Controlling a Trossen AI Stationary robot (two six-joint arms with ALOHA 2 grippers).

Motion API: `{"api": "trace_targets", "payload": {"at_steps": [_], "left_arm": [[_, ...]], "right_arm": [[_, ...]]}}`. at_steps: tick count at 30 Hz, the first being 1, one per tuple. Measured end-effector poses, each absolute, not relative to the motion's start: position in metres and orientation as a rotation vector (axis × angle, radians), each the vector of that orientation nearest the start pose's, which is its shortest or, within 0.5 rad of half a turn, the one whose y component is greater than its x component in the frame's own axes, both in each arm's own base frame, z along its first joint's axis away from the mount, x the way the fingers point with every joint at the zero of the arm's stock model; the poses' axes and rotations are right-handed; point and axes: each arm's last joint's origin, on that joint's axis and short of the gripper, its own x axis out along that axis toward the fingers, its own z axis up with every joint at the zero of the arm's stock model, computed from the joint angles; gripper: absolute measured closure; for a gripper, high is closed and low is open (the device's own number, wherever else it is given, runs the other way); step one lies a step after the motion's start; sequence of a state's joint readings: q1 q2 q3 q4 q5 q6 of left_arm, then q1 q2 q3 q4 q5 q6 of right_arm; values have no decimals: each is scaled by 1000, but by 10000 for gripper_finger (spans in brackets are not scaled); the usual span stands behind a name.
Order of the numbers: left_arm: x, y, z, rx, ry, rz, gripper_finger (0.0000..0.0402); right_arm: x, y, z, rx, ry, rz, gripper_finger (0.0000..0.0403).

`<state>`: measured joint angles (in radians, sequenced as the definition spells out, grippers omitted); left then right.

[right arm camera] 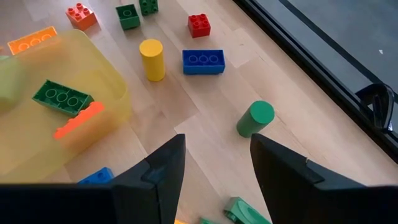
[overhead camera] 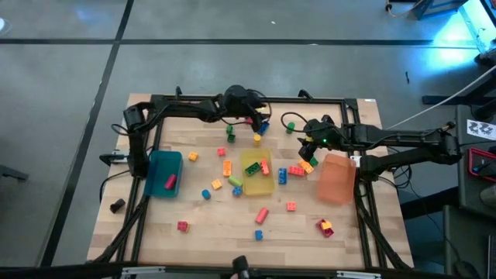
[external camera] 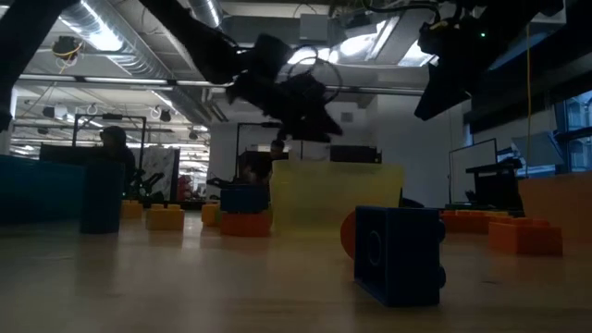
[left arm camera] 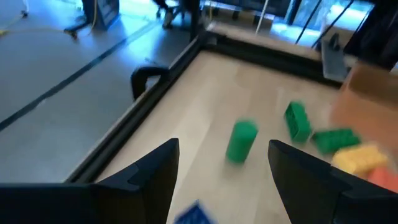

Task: Sort blocks by size
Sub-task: Put the blue 8 stud game piece into the yellow bin

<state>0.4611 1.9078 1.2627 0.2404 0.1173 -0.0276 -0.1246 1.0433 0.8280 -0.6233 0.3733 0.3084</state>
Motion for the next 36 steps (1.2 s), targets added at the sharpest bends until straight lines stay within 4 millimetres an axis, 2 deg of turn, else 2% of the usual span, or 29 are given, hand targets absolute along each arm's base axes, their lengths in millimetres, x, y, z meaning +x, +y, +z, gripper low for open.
{"api": "trace_targets", "payload": {"at_steps": [6,11,21,31,36], "left_arm": [[414,196,209,-199,588,337,170],[425,204,194,-234,740,391,170],[428,205,168,-283,836,414,170],[428,203,168,-301,844,432,170],[430,204,174,-313,841,421,170]], "right_arm": [[200,-36,267,179,759,-592,219],[200,-36,267,177,760,-591,219],[200,-36,267,177,761,-592,219],[200,-36,267,176,763,-591,219],[200,-36,267,176,763,-591,219]]}}
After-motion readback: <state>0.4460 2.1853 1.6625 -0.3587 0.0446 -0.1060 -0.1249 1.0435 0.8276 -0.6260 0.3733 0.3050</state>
